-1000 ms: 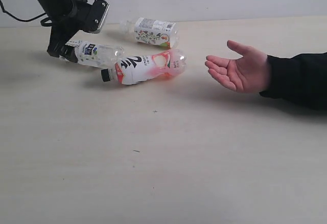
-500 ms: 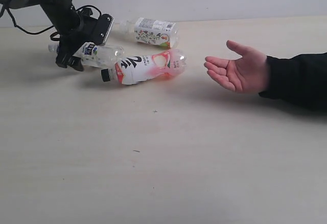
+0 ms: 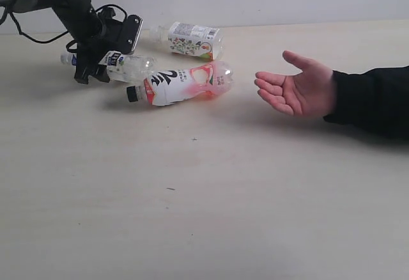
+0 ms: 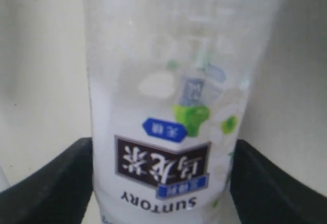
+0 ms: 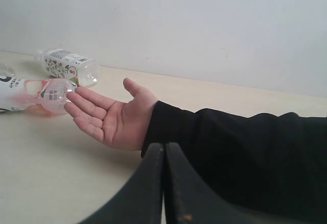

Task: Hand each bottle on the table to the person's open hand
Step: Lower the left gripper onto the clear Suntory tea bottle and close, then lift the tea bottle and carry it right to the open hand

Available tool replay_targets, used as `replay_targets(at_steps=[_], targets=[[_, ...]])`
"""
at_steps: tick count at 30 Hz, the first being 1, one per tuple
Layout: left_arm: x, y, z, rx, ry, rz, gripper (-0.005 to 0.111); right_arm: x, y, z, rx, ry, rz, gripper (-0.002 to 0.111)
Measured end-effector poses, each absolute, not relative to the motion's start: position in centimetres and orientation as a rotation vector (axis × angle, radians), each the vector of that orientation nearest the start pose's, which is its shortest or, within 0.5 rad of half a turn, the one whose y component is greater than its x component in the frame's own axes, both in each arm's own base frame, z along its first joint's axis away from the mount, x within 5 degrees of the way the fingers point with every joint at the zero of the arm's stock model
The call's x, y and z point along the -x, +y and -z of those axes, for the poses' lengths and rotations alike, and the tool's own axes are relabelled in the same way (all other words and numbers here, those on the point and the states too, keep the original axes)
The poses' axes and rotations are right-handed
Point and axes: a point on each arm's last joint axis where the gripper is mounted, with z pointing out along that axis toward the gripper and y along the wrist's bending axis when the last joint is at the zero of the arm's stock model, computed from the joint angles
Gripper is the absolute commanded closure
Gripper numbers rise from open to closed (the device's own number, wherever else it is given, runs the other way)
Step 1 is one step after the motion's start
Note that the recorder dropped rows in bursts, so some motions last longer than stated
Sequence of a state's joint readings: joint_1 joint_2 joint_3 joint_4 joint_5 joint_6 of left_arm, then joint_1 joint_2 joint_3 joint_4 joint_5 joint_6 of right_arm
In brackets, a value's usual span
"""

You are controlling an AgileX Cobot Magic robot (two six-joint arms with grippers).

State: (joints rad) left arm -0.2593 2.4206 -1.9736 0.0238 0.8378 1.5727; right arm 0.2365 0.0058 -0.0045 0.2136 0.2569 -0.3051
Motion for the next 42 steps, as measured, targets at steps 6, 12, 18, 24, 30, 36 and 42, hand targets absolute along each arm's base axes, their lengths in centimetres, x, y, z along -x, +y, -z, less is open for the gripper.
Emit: replay_targets(at_steps=[6, 12, 18, 24, 30, 36, 42], targets=[[-49.7, -13.0, -12.8, 2.708, -2.057, 0.424, 0.106, -5.3, 1.8, -19.2, 0.329, 1.707, -0.148, 0.108], [-49.8, -12.7, -13.5, 2.649, -2.121, 0.469, 0.107, -5.3, 1.8, -19.2, 0.329, 1.707, -0.148, 0.108], [-49.6, -12.7, -16.7, 2.516, -2.377, 0.505, 0.107, -5.3, 1.8, -19.2, 0.329, 1.707, -0.148, 0.108], [-49.0, -12.6, -20.9, 2.199, -2.823, 0.476, 0.107, -5.3, 1.8, -19.2, 0.329, 1.707, -0.148, 0.108], [-47.7, -13.9, -24.9, 1.633, -3.333, 0.291, 0.107, -5.3, 1.8, -19.2, 0.329, 1.707, -0.148, 0.108], [-44.5, -17.9, -28.3, 1.484, -3.436, 0.076, 0.107, -5.3, 1.8, -19.2, 0.329, 1.707, -0.148, 0.108], [-40.7, -23.0, -30.0, 1.356, -3.427, -0.367, 0.107, -5.3, 1.8, -19.2, 0.329, 1.707, -0.148, 0.108]])
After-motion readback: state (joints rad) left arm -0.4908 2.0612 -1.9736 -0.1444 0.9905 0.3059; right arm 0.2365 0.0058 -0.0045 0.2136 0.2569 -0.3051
